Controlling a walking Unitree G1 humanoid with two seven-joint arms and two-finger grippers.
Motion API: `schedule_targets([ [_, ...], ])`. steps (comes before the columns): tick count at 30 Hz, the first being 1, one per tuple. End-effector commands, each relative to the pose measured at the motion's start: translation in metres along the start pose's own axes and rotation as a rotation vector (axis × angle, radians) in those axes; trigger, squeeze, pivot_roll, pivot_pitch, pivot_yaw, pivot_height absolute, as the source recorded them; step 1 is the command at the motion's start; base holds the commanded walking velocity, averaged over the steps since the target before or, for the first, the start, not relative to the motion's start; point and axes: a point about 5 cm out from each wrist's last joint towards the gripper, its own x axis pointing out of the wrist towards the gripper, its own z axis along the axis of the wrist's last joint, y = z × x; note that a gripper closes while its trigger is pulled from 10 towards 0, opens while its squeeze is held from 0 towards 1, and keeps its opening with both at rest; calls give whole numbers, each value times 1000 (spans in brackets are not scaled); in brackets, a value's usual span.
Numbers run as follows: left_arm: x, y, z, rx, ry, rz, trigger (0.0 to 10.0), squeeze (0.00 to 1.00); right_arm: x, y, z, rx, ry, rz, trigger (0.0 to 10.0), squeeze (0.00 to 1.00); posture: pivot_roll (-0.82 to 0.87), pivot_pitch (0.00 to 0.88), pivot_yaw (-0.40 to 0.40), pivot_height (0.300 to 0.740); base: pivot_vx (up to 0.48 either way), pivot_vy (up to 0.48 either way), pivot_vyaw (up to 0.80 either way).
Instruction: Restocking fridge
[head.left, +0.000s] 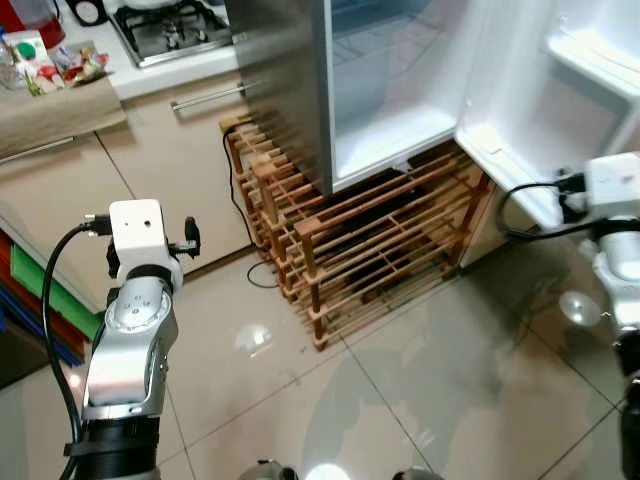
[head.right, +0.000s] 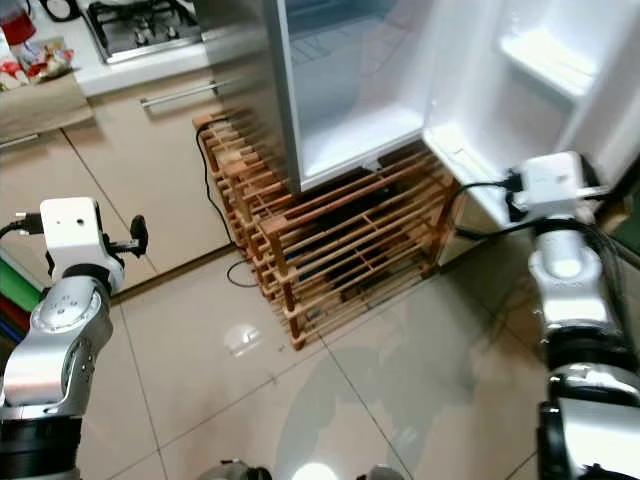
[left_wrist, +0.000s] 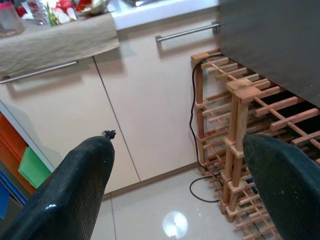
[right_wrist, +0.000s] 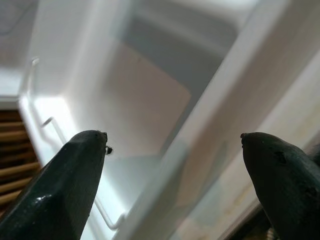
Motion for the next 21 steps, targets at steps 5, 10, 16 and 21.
schedule_targets([
  [5,5,-3,3,-31,-12,17,10000,0,-14,40,20,194,-100,115,10000,0,-28,32,67,740,0,0,0],
  [10,8,-5,6,-52,-34,9,10000,0,-44,100,31,477,-49,251,10000,0,-37,21,61,740,0,0,0],
  [16,12,-13,15,-98,-90,-71,10000,0,-95,167,31,600,21,498,10000,0,-38,0,51,740,0,0,204],
  [21,10,-20,20,-75,-127,-134,10000,0,-107,187,35,622,56,579,10000,0,-20,0,49,740,0,0,554],
])
